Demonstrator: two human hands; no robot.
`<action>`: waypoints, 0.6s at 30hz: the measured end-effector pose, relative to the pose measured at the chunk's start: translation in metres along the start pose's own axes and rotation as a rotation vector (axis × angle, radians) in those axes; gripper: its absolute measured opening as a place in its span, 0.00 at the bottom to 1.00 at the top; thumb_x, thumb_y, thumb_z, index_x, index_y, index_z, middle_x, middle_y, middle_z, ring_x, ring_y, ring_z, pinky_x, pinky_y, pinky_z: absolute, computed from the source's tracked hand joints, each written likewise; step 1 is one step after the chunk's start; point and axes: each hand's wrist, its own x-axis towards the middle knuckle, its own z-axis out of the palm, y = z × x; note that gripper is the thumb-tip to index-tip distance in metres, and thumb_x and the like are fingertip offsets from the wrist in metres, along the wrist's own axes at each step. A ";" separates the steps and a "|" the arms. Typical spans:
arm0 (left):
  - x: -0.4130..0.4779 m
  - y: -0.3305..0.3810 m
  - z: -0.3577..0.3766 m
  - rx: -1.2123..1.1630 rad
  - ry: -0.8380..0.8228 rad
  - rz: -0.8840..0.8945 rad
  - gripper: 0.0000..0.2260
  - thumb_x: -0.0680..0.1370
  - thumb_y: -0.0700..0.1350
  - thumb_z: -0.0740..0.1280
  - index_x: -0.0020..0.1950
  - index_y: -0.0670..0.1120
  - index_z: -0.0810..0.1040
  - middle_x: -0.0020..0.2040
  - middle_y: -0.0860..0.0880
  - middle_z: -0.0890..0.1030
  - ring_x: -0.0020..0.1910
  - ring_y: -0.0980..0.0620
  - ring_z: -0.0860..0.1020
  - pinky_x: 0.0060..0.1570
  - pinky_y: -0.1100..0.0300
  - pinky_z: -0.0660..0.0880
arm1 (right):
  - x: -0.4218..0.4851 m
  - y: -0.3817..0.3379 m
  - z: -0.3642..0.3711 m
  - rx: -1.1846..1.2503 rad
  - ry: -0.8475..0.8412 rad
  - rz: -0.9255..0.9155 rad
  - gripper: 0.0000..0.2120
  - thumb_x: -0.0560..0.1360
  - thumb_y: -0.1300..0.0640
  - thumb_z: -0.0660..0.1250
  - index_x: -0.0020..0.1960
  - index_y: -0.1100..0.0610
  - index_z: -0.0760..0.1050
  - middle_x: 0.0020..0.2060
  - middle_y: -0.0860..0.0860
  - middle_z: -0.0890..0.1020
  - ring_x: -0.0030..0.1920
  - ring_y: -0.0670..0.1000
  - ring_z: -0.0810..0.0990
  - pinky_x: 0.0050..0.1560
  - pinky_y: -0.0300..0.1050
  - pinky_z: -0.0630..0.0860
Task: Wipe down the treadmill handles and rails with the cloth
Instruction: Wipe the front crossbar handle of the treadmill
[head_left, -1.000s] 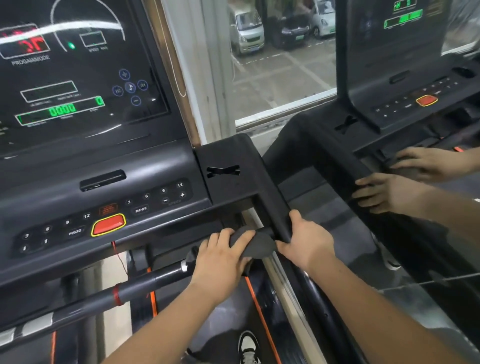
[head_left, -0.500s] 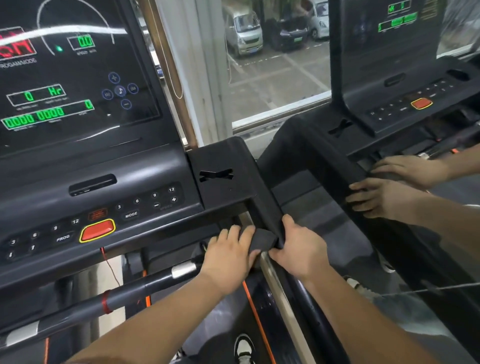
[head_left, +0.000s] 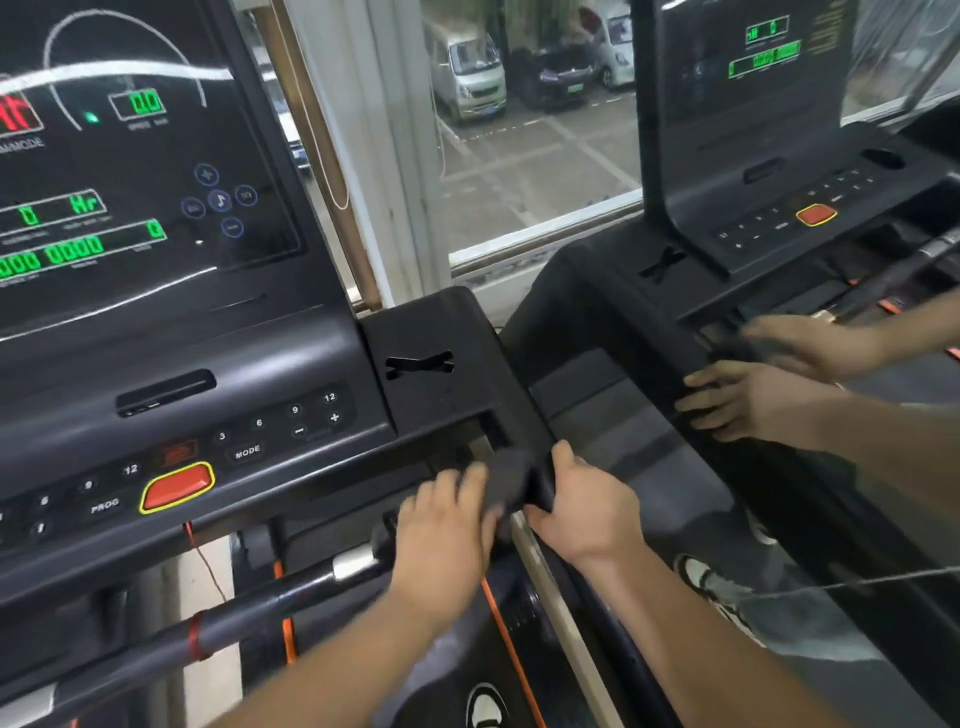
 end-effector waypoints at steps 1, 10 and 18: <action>-0.014 -0.001 0.011 0.071 0.041 0.098 0.24 0.78 0.53 0.58 0.73 0.49 0.70 0.61 0.41 0.77 0.56 0.38 0.78 0.55 0.42 0.77 | 0.000 -0.001 0.000 -0.013 -0.006 0.010 0.37 0.75 0.45 0.70 0.77 0.56 0.57 0.63 0.51 0.78 0.57 0.55 0.83 0.48 0.48 0.77; 0.040 -0.027 -0.012 -0.244 -0.240 0.116 0.25 0.85 0.61 0.53 0.80 0.53 0.59 0.69 0.47 0.74 0.65 0.42 0.77 0.64 0.48 0.74 | -0.001 -0.003 -0.003 0.016 0.005 0.008 0.32 0.75 0.39 0.68 0.70 0.55 0.63 0.58 0.51 0.80 0.55 0.54 0.83 0.45 0.48 0.74; -0.006 -0.001 0.002 -0.040 0.039 0.009 0.24 0.80 0.54 0.65 0.75 0.50 0.66 0.62 0.43 0.77 0.57 0.40 0.77 0.57 0.45 0.76 | -0.002 -0.004 -0.005 -0.001 -0.039 0.027 0.33 0.75 0.42 0.70 0.72 0.55 0.61 0.58 0.51 0.80 0.55 0.55 0.83 0.44 0.47 0.72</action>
